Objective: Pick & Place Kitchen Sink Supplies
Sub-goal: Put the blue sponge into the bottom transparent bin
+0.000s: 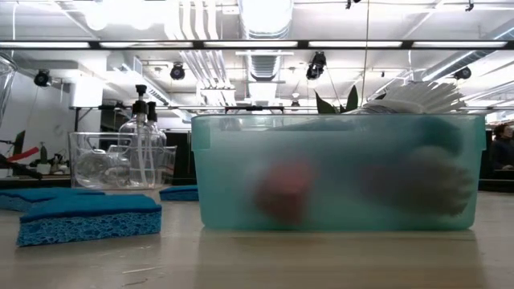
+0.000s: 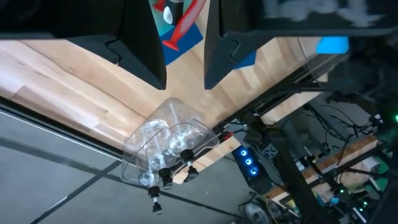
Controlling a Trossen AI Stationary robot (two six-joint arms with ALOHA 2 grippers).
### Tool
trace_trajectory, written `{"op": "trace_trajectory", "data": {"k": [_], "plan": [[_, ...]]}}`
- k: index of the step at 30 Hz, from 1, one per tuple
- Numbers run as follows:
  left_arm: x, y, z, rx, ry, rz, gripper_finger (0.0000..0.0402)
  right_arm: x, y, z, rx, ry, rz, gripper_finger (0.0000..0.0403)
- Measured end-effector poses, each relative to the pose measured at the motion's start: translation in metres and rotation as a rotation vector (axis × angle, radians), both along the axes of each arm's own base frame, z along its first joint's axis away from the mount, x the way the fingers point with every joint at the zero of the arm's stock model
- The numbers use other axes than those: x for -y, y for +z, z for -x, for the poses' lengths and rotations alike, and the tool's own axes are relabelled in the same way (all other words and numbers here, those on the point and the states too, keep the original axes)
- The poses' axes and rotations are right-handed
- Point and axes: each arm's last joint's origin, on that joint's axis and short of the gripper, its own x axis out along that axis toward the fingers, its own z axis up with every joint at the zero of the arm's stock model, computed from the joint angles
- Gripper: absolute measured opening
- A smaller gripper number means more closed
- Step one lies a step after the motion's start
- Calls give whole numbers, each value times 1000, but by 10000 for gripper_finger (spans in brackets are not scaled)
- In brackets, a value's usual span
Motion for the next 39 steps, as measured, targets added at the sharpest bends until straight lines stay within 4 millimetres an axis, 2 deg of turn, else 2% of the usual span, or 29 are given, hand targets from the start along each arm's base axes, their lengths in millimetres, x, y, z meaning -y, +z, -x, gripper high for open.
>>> {"op": "trace_trajectory", "data": {"k": [7,12,19,24,28,32,36,39], "plan": [[15,-37,-11,-125,14,-105,5,1,5,6,11,6,4,91],[21,-55,-15,-209,13,-129,5,2,6,8,9,4,6,81],[23,-60,-17,-238,71,-124,9,2,6,8,5,4,6,72],[23,-60,-18,-244,97,-108,54,2,6,8,5,3,5,80],[24,-52,-18,-202,82,-62,112,2,6,8,6,5,2,86],[23,-32,-18,-147,79,8,158,1,6,8,4,22,-7,90],[19,-5,-16,-55,79,57,181,1,6,8,2,35,-13,90],[10,17,-14,114,112,17,185,1,6,8,2,36,-13,84]]}}
